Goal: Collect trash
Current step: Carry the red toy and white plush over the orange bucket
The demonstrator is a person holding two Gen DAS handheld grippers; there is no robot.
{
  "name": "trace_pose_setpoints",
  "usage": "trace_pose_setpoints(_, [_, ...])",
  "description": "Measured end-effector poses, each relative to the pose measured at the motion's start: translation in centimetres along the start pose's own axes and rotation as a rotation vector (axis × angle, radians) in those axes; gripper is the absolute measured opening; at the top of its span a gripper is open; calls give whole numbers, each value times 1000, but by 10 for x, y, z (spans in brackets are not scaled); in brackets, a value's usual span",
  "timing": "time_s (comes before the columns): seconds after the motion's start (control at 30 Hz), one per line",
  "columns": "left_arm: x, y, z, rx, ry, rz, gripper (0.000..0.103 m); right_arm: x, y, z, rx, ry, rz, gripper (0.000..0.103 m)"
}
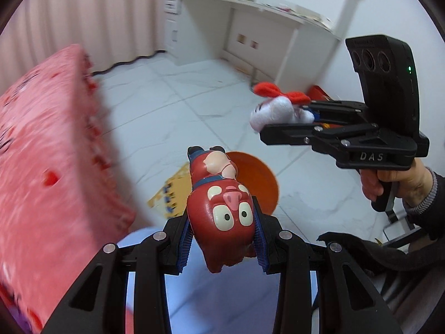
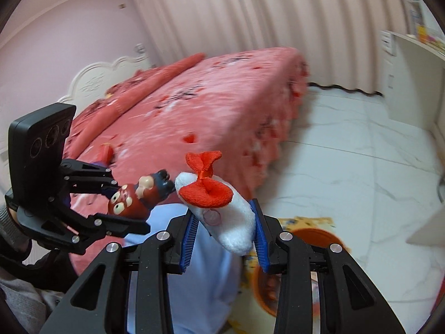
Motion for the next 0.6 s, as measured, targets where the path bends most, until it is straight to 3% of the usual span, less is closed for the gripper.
trace_pose_setpoints(0.37, [-87,-51,21,-97,102,-96,40,1,37,96,-189,98,-24,37])
trace_pose_setpoints(0.6, [-126,-56,15,-79,122,-175,40,-23,49,118,-229,118,-65,37])
Point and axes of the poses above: each gripper's, at about its wrist camera, not at the fingertips, and x roughly against the way its jaws point, z to its right, y to its underside, the point moved 1 cm from there along -x, roughly the way its jaws point, and after that the axes turned 6 degrees about -z, right-handed, at the moved point
